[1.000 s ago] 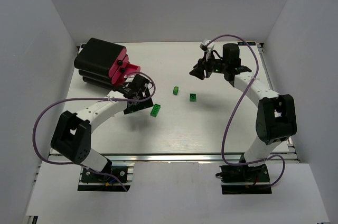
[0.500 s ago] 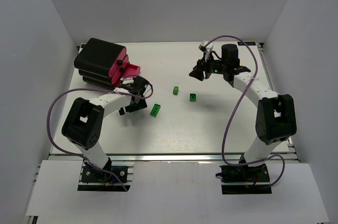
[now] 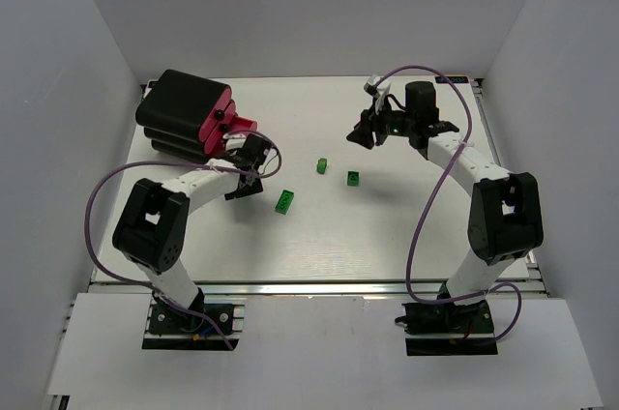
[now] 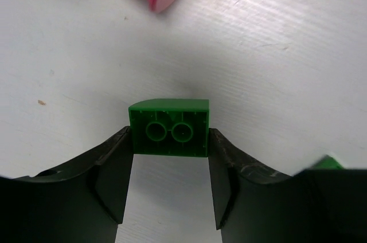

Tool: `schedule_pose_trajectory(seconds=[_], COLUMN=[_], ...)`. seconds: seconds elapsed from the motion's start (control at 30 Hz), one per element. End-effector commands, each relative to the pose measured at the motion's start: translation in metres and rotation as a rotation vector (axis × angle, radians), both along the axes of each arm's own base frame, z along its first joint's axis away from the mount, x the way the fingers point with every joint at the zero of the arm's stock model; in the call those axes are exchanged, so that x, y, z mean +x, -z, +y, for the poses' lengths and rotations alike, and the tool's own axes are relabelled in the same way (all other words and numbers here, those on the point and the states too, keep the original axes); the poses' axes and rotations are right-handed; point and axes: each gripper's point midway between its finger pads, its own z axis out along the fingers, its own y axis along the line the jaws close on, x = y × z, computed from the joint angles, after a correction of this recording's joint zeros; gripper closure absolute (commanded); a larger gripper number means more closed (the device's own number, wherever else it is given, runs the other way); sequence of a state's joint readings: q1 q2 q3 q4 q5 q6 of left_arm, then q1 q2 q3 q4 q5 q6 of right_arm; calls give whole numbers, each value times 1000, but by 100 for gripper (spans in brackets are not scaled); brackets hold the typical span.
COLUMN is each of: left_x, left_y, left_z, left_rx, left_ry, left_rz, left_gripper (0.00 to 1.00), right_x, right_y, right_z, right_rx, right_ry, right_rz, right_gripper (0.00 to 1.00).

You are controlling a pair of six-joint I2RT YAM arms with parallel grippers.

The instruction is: Sort the legos into containers by color

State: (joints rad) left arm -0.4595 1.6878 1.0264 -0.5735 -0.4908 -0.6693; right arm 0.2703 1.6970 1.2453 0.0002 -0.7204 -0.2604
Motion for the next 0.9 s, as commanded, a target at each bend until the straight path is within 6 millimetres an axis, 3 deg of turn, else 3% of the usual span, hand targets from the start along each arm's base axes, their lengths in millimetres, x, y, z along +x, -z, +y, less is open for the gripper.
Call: schedule_pose_trajectory(seconds=[0.0,0.13,0.37,0.63,0.87], left_x=[30,48,77,105,113], left_y=[-62,-93,-109,-81,-76], left_z=[-7,8,26,41,50], left_rx=[13,95,251,357,389], left_ry=[59,66,70,0,-45], left_rz=[-182,-249,-288,-230,-195], left_gripper=[63,63,61,53,21], right_x=[0,1,3,1,-1], right_y=[-16,-16,-20,-24,-22], right_z=[1,3,3,2,0], right_rx=[8,11,13,5,-8], right_ry=[-8,-14,-13,-15,-23], right_rz=[-49,-45,-55,-77,-98], right_gripper=[49,50,50,50,48])
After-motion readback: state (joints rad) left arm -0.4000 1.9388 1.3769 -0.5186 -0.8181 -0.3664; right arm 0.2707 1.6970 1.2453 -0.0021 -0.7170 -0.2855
